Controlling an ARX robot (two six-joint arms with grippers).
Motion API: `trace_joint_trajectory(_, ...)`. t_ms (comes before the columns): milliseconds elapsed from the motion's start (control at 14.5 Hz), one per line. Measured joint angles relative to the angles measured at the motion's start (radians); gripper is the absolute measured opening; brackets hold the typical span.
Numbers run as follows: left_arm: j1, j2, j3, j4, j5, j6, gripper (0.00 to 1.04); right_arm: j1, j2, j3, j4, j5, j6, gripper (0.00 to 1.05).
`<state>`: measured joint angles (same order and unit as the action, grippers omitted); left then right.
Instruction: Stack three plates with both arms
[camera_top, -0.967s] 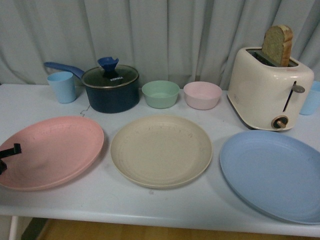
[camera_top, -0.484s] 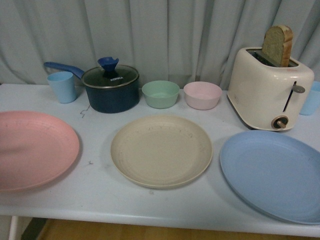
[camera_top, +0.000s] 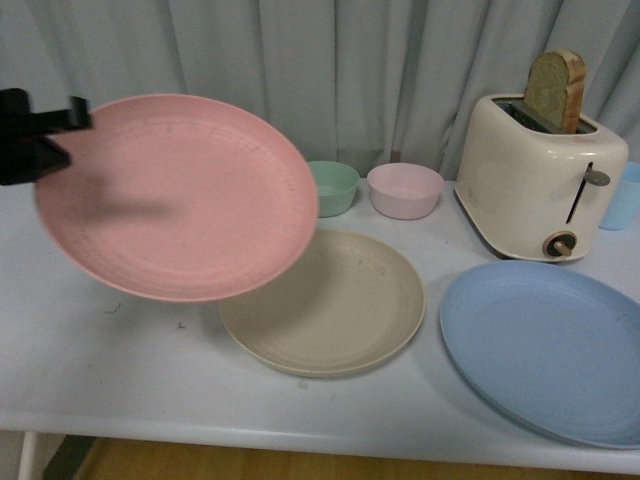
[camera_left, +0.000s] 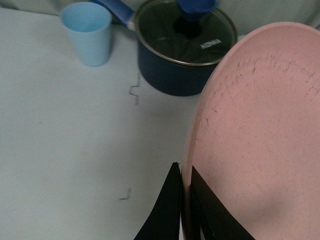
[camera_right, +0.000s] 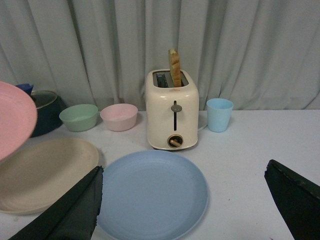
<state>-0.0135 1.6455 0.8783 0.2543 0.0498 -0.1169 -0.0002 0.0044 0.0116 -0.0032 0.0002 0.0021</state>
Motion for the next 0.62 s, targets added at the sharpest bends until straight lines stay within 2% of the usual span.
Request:
trace_joint_trajectory(138,-0.132,0.085,0.012,0.034,-0.047,-0.054,0.03,0.000,0.000,0.000,0.000,0.000,0.000,0.98)
trace_joint_trajectory(276,-0.229,0.183,0.050,0.063,-0.072,-0.116,0.03,0.000,0.000,0.000,0.000,0.000,0.000,0.98)
trace_joint_trajectory(414,-0.271,0.240,0.084,0.077,-0.096,-0.163,0.03,0.000,0.000,0.000,0.000,0.000,0.000,0.98)
trace_joint_trajectory(622,-0.272,0.295,0.119,0.106,-0.140,-0.227,0.03,0.000,0.000,0.000,0.000,0.000,0.000,0.98)
